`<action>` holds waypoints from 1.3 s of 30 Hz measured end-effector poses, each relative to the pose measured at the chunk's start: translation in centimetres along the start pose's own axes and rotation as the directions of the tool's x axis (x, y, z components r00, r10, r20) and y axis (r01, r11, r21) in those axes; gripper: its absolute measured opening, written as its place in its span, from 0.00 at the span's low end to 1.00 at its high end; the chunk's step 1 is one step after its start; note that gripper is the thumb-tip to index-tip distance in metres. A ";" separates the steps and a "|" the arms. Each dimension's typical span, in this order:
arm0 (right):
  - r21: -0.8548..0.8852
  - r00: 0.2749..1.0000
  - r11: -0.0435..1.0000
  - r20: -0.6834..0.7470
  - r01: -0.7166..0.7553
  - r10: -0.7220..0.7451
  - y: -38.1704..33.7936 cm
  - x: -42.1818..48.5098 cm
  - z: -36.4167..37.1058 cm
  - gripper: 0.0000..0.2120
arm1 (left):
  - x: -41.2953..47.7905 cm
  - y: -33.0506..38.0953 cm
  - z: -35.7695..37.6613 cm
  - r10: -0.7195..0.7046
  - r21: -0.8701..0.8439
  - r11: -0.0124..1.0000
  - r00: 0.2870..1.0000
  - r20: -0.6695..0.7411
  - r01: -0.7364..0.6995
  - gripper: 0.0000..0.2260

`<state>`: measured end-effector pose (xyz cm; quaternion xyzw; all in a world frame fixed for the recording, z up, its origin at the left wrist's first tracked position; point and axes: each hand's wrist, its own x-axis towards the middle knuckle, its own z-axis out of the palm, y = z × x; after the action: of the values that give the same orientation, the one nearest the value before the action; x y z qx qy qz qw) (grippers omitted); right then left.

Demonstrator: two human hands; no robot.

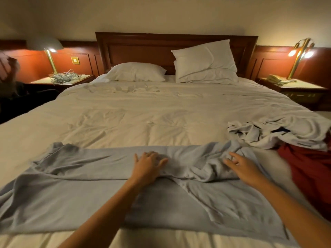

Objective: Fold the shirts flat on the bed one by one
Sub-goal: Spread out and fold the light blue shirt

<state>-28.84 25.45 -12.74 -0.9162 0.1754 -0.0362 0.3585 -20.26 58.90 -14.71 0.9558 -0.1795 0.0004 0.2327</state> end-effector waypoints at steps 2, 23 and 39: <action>-0.057 0.999 0.998 0.038 0.002 0.000 0.6 -0.6 -0.8 0.22 | -0.1 5.4 1.9 0.142 -0.114 0.985 0.986 0.089 -0.132 0.23; 0.258 0.941 0.909 -0.007 0.328 -0.338 2.4 -5.3 -6.5 0.29 | -2.0 12.8 1.1 0.211 -0.772 0.633 0.972 0.099 -0.059 0.08; 0.129 0.979 0.971 -0.050 0.200 -0.195 3.4 0.2 -1.5 0.19 | 1.1 10.8 4.6 0.085 -0.466 0.884 0.992 0.096 -0.030 0.23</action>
<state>-29.92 22.13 -13.90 -0.9022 0.0872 -0.1004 0.4104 -23.29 47.60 -13.90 0.8652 -0.2156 -0.0900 0.4437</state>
